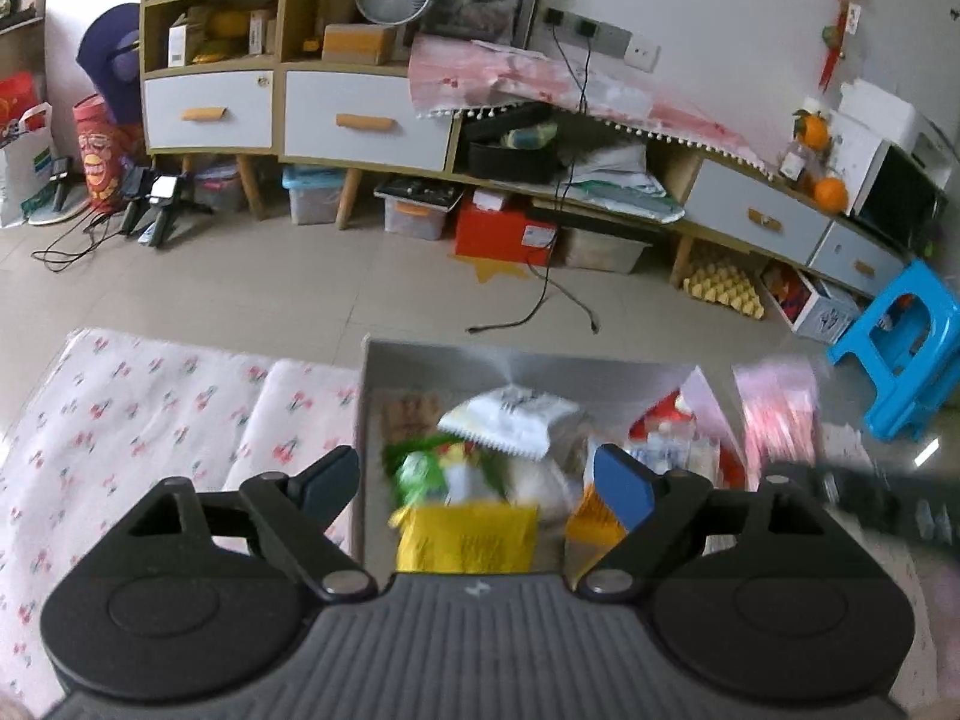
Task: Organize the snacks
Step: 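Lift and carry the pink bar and white packet over the pink box, then open the right tool over the box while the left tool releases the white packet inside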
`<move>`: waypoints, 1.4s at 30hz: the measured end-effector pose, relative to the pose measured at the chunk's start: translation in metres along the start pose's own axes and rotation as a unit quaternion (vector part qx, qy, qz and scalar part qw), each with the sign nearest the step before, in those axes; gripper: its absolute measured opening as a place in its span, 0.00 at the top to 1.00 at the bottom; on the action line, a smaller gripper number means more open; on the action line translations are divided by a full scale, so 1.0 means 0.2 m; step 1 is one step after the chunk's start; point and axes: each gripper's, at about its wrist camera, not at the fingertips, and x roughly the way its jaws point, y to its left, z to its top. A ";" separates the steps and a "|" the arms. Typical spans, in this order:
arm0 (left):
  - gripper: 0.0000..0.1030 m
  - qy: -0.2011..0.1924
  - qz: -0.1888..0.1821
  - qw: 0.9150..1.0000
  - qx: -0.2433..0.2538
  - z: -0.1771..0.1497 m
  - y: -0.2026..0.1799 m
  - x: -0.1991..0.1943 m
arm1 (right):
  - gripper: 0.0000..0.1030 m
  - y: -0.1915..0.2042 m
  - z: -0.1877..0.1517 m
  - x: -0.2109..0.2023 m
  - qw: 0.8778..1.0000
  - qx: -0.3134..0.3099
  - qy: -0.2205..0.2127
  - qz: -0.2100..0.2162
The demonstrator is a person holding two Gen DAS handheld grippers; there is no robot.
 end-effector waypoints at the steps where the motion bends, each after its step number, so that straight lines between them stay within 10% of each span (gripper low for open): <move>1: 0.19 0.004 0.005 1.000 0.006 0.00 0.00 0.00 | 0.77 0.02 0.02 0.01 1.000 -0.009 0.001 -0.004; 11: 0.13 0.020 -0.001 0.999 0.029 -0.01 0.00 -0.01 | 0.77 -0.06 0.18 0.23 0.988 0.150 0.045 0.002; 21: 0.13 0.029 -0.025 0.999 0.006 -0.03 0.04 0.04 | 0.77 -0.16 0.14 0.47 0.934 0.351 0.064 0.017; 35: 0.13 0.036 -0.012 0.999 -0.005 -0.04 0.08 0.01 | 0.71 -0.06 0.22 0.39 0.962 0.270 0.051 0.001; 42: 0.12 0.025 -0.001 1.000 0.011 -0.01 0.04 -0.09 | 0.43 -0.07 0.18 0.21 0.979 0.199 0.047 -0.021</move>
